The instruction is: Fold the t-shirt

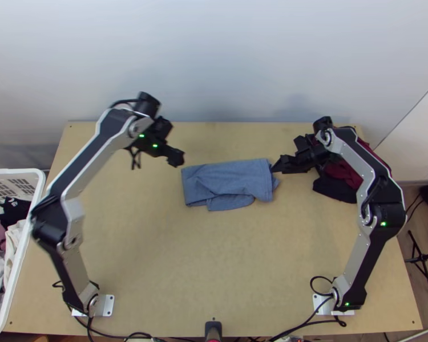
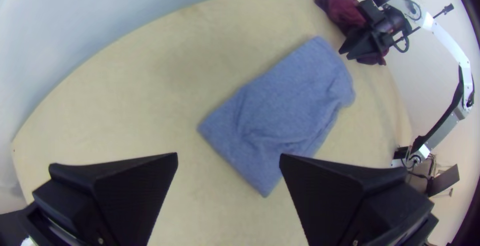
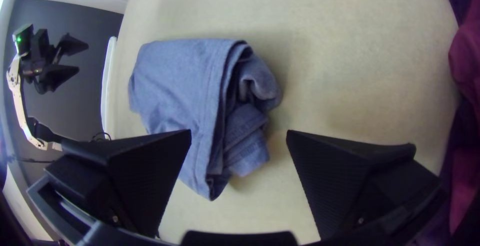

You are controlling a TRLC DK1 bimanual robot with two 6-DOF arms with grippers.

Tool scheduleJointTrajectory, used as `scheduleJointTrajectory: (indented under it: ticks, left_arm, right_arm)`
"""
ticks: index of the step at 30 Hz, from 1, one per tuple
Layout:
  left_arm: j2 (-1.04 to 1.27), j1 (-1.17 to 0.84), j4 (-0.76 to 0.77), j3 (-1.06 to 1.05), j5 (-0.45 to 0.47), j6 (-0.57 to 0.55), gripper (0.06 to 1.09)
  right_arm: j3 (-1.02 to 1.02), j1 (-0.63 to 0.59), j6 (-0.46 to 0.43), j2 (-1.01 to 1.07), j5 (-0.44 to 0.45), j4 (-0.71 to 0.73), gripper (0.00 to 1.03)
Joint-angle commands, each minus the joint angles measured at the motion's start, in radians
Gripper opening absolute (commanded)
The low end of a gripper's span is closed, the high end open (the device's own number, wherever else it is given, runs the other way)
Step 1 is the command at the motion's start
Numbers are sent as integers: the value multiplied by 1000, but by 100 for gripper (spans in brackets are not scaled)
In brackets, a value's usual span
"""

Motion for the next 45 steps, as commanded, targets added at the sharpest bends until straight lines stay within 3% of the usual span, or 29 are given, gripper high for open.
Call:
scheduleJointTrajectory:
  ticks: [1,17,31,33,39,45]
  left_arm:
    - [-177,64,-22,-120,-19,6,105]
    - [-393,160,-13,-357,-28,17,105]
    - [-507,274,-28,-429,-30,26,105]
    - [-523,283,-28,-450,-30,26,105]
    - [-576,324,-28,-505,-30,32,105]
    - [-620,347,-28,-565,-28,32,105]
  right_arm:
    - [-10,23,23,40,-23,54,89]
    - [-62,141,71,72,-23,135,89]
    - [15,334,111,133,-20,155,88]
    - [35,348,111,164,-18,155,77]
    - [67,345,125,179,-20,207,2]
    - [86,348,137,98,-21,178,3]
